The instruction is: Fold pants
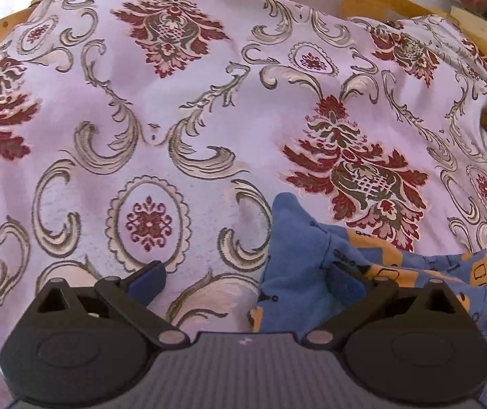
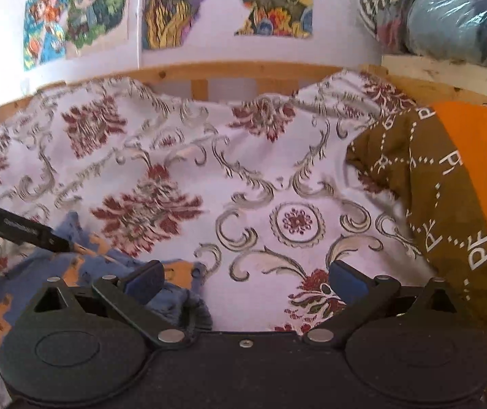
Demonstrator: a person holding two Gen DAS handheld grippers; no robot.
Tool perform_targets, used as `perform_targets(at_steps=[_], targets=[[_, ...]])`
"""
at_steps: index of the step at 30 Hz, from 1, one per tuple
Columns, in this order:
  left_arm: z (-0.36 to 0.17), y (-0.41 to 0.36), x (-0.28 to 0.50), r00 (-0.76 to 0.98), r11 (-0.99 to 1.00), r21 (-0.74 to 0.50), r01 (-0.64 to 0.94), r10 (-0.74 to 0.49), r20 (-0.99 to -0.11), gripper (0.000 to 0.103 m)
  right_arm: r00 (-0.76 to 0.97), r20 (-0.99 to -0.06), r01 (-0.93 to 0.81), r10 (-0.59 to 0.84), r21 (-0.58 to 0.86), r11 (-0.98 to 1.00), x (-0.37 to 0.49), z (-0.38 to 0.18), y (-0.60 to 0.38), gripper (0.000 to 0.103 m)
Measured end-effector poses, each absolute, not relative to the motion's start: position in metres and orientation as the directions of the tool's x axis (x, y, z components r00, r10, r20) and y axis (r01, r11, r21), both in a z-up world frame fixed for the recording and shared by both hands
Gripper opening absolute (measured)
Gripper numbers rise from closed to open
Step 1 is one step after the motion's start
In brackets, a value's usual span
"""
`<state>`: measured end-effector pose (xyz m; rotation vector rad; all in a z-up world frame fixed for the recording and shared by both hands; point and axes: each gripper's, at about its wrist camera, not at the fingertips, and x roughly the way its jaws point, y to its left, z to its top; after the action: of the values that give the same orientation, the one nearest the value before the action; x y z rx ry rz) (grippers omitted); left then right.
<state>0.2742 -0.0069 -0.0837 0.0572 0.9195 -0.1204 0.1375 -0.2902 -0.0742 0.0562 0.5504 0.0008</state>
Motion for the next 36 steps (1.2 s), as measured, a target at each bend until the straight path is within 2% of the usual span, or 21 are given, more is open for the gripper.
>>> perform_targets(at_steps=[7,15,19,24,30,36], targets=[[-0.065,0.017,0.247,0.54,0.996,-0.041,0.082,-0.079,-0.838,0.103,0.826,-0.561,-0.019,0.059,0.076,0.997,0.114,-0.068,-0.286,0.102],[-0.056,0.036,0.203,0.45,0.997,-0.057,0.055,-0.076,-0.89,0.103,0.686,-0.677,-0.143,0.265,0.232,0.962,0.107,-0.074,-0.279,0.102],[-0.062,0.027,0.189,0.318,0.987,-0.081,0.14,-0.122,-0.94,0.103,0.629,-0.722,-0.166,0.286,0.235,0.958,0.097,-0.076,-0.271,0.102],[-0.056,0.029,0.179,0.324,0.986,-0.076,0.147,-0.121,-0.938,0.103,0.566,-0.759,-0.181,0.323,0.268,0.946,0.087,-0.082,-0.268,0.102],[-0.056,0.032,0.179,0.327,0.988,-0.079,0.135,-0.119,-0.937,0.103,0.546,-0.768,-0.191,0.334,0.274,0.943,0.091,-0.08,-0.267,0.102],[-0.052,0.041,0.185,0.379,0.984,-0.147,0.096,-0.173,-0.909,0.103,0.547,-0.738,-0.159,0.395,0.372,0.914,0.1,-0.077,-0.29,0.102]])
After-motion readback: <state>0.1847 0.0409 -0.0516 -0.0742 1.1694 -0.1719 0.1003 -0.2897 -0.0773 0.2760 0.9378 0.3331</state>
